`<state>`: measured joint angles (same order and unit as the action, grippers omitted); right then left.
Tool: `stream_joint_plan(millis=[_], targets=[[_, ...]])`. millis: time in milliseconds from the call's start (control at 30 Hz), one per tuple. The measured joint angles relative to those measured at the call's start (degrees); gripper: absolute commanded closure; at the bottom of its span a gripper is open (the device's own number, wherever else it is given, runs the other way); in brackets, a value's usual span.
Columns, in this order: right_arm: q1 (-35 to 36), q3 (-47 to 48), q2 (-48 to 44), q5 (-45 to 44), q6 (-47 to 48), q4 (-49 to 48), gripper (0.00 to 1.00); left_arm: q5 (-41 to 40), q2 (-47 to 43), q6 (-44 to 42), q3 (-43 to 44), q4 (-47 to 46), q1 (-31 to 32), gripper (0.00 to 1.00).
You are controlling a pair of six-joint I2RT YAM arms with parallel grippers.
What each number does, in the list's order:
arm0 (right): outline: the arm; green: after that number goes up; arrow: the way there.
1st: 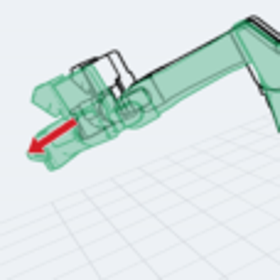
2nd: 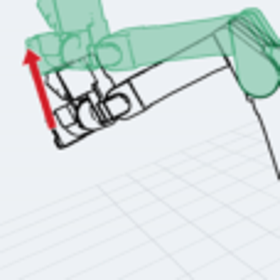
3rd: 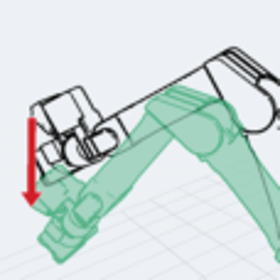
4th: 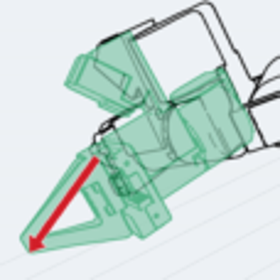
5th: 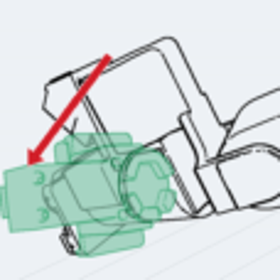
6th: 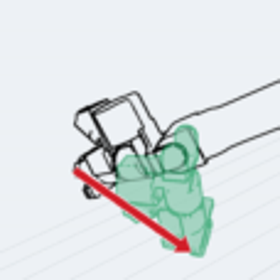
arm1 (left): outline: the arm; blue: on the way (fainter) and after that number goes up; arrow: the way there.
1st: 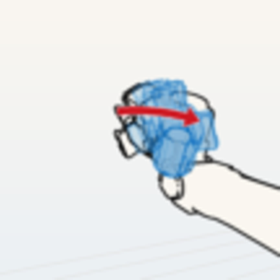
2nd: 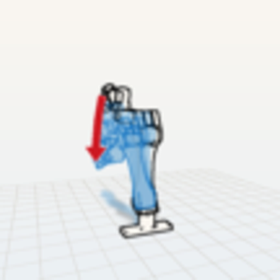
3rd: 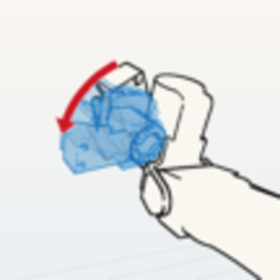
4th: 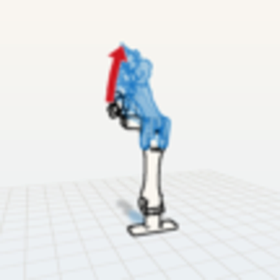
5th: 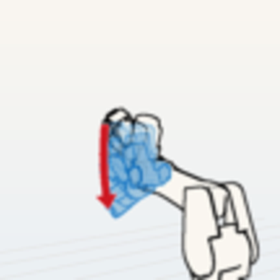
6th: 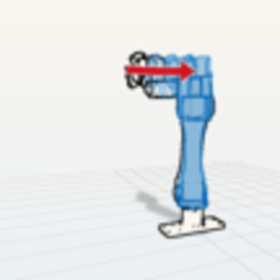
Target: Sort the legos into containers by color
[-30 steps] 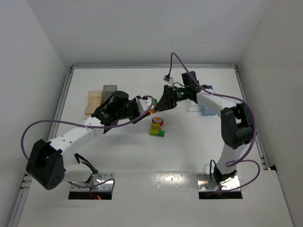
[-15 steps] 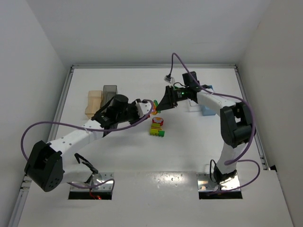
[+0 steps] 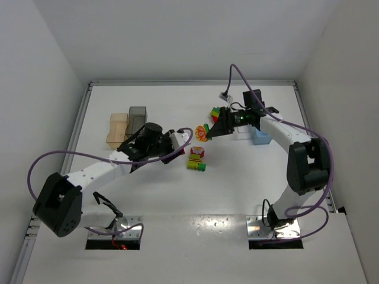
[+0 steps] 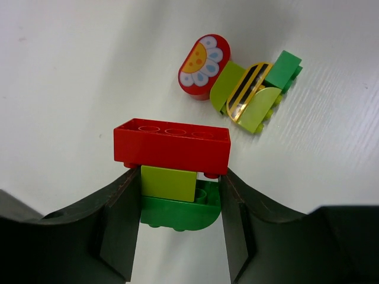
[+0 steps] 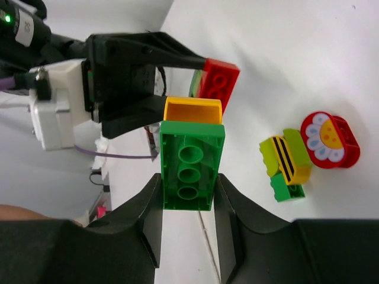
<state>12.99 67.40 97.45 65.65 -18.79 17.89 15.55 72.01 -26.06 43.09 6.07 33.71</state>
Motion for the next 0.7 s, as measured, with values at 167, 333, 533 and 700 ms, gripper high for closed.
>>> stream_joint_plan(millis=[167,333,533,700], targets=[[-0.2,0.0,0.0,-1.4,4.6,4.7,1.0,-0.5,9.3,3.3,4.7,1.7,-1.0,0.7],[-0.2,0.0,-0.3,-2.3,7.0,7.0,1.0,-2.5,15.7,6.1,6.8,2.6,-2.6,0.47],[-1.0,-0.5,-2.5,-2.8,8.3,8.0,1.0,-2.4,19.4,8.8,8.0,3.8,-4.6,0.25],[-1.3,-1.5,-4.1,-3.1,9.2,8.2,1.0,6.2,19.5,11.6,10.3,4.1,-9.3,0.09]])
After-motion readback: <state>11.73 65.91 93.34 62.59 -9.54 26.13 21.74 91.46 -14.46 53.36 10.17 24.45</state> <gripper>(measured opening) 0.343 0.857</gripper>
